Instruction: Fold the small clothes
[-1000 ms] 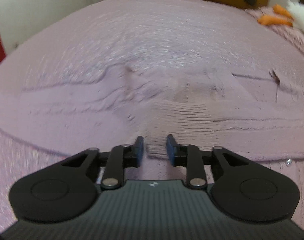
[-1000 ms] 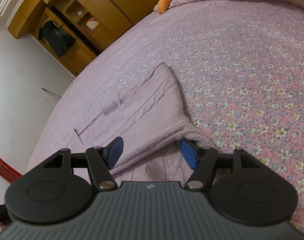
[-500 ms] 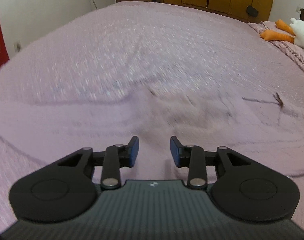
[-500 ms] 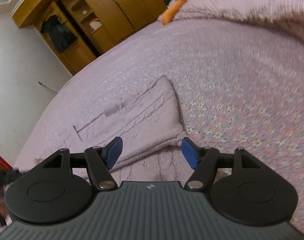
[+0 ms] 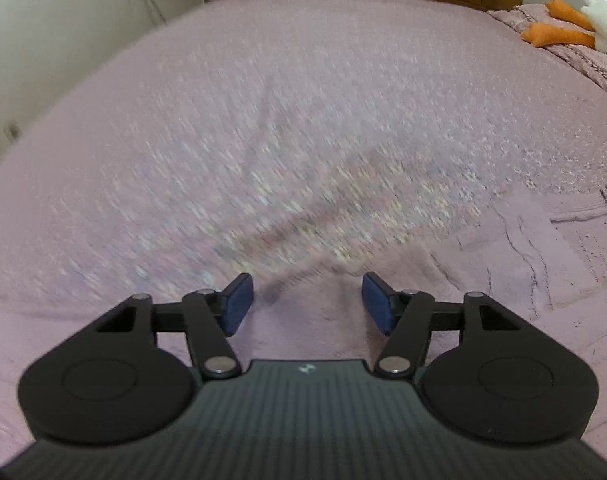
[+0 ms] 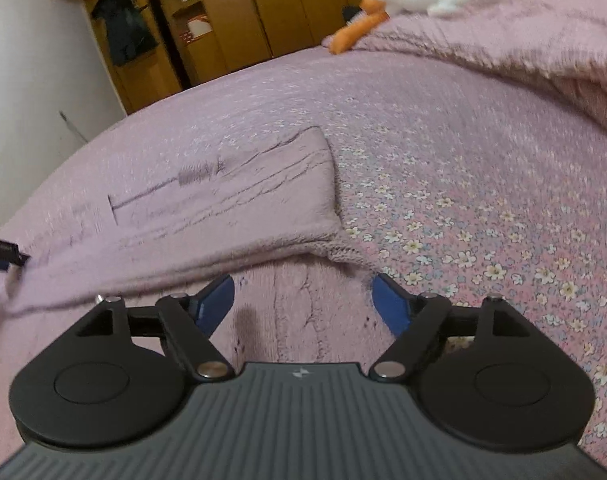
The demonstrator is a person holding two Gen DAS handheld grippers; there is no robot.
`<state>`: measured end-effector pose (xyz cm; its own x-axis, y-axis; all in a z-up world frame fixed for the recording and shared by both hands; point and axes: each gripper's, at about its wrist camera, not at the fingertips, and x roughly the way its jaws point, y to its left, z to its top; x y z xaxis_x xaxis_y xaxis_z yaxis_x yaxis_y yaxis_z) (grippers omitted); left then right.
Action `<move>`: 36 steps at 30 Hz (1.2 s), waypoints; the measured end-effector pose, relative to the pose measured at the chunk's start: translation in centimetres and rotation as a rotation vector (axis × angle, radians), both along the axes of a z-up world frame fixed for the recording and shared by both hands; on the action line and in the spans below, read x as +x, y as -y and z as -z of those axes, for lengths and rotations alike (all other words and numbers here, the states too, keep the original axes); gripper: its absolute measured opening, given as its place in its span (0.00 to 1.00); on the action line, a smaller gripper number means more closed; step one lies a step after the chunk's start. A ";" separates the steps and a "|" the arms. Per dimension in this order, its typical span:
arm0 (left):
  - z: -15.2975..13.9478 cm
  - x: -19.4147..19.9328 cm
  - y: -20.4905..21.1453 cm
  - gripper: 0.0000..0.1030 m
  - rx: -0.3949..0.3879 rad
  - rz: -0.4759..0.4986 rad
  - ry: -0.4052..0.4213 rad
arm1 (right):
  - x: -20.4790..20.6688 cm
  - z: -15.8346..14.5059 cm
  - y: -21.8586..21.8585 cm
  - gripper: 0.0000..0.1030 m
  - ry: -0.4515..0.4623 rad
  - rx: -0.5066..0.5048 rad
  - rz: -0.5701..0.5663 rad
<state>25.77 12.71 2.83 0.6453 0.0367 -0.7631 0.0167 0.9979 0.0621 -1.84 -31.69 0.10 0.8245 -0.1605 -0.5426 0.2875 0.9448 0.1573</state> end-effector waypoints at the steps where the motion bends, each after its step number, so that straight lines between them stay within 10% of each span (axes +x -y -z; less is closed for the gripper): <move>1: 0.5 -0.1 0.3 0.44 0.031 -0.011 0.006 | 0.0 0.1 -0.3 0.81 -0.004 -0.024 -0.003; 6: 0.8 -0.4 1.2 0.22 0.191 -0.075 0.034 | -0.1 0.0 -0.9 0.84 -0.015 -0.034 -0.013; 11: 0.8 -0.5 0.4 0.25 0.225 -0.111 0.040 | -0.8 -0.3 -1.4 0.86 -0.021 -0.022 -0.026; 16: -0.9 -2.4 -0.1 0.50 0.257 -0.113 0.069 | -1.6 -1.0 -1.9 0.88 -0.027 0.040 -0.039; 27: -5.5 -7.2 -10.3 0.50 0.336 -0.303 0.056 | -3.6 -1.8 -4.3 0.90 -0.041 0.074 -0.104; 31: -5.6 -8.6 -15.2 0.49 0.283 -0.438 0.024 | -3.9 -1.6 -4.9 0.91 -0.047 0.072 -0.100; 36: -2.5 -10.0 -20.0 0.49 0.020 -0.621 -0.044 | -4.0 -1.2 -5.1 0.91 -0.085 0.070 -0.087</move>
